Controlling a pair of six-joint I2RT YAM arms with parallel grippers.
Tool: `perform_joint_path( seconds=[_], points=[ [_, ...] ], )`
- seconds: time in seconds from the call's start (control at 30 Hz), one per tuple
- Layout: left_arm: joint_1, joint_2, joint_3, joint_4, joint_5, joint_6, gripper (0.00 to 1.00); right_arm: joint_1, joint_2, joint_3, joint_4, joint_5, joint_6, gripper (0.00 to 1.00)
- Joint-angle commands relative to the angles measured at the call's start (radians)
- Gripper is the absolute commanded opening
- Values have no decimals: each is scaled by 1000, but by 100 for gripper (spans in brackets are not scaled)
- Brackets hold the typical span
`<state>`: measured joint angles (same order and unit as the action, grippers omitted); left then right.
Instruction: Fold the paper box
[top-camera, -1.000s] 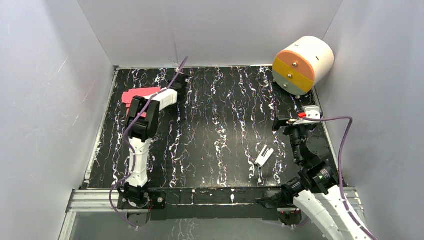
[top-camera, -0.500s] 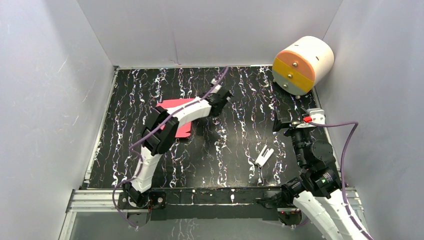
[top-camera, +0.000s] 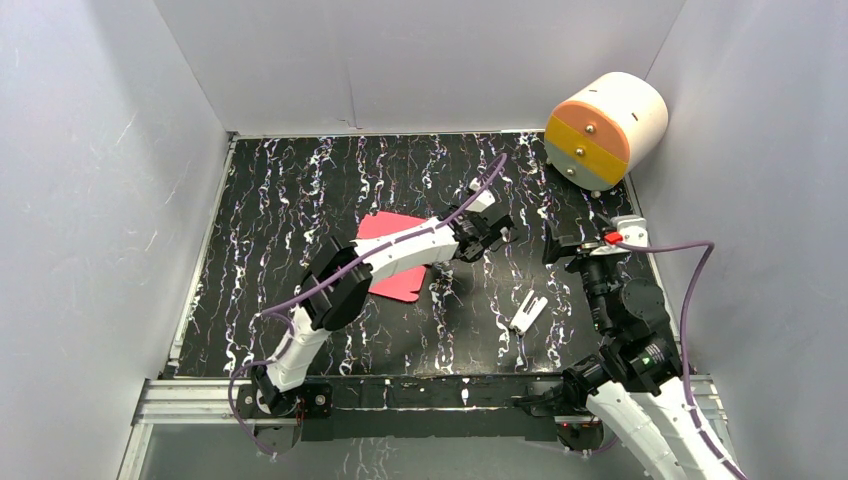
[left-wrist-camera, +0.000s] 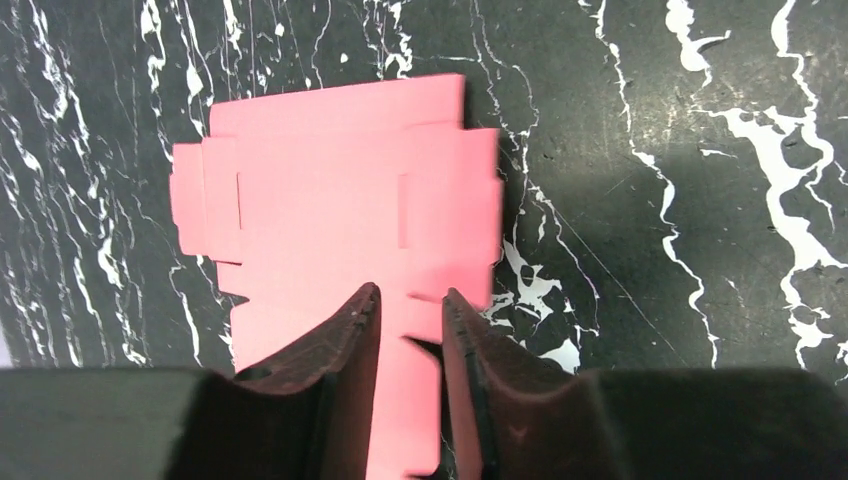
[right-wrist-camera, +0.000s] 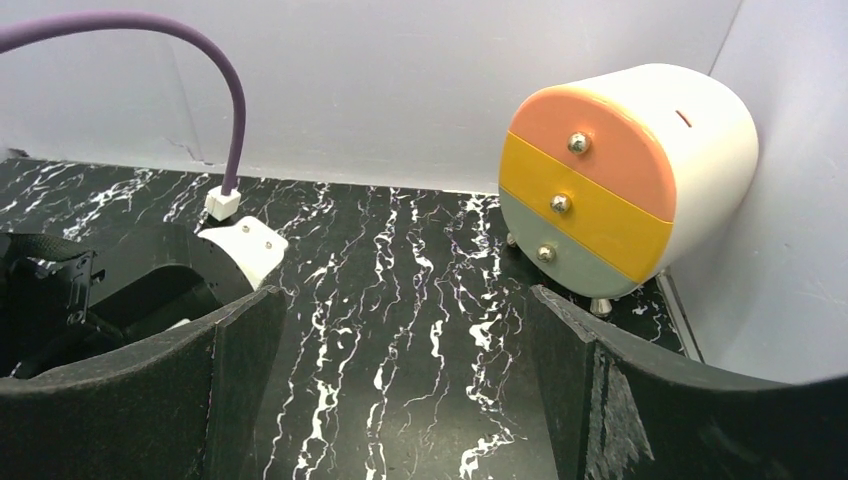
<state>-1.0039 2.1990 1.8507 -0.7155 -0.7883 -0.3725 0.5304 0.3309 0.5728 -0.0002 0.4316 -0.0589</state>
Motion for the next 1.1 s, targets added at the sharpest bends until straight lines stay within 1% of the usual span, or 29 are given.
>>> perform_joint_path(
  seconds=[0.0, 0.1, 0.17, 0.23, 0.33, 0.43, 0.57, 0.63, 0.7, 0.83, 0.9, 0.93, 1.07],
  points=[
    [19, -147, -65, 31, 12, -16, 33, 0, 39, 23, 35, -47, -1, 98],
    [18, -230, -123, 77, 60, -6, 43, 0, 100, 53, 13, -49, 11, 99],
    [22, -288, -172, 109, 73, 15, 49, 0, 155, 79, -13, -65, 40, 99],
    [53, -351, -230, 119, 99, 30, 52, 0, 226, 106, -56, -89, 90, 98],
    [179, -493, -362, 145, 233, 18, 54, 0, 349, 134, -93, -142, 187, 99],
    [316, -624, -501, 192, 388, -1, 56, 0, 467, 143, -84, -194, 241, 99],
    [490, -745, -647, 254, 594, -30, 60, -3, 592, 141, -24, -222, 347, 98],
    [560, -779, -710, 283, 659, -37, 60, -3, 648, 132, 31, -258, 381, 96],
    [623, -794, -754, 305, 714, -42, 61, -4, 709, 130, 68, -275, 422, 95],
    [766, -762, -796, 375, 936, -74, 62, -11, 817, 132, 130, -280, 515, 95],
    [823, -721, -785, 409, 1023, -87, 62, -19, 882, 131, 167, -308, 567, 93],
    [841, -697, -773, 422, 1039, -85, 62, -20, 914, 132, 189, -328, 588, 91],
    [875, -565, -680, 411, 1117, -47, 62, -31, 1033, 122, 291, -420, 655, 88]
  ],
)
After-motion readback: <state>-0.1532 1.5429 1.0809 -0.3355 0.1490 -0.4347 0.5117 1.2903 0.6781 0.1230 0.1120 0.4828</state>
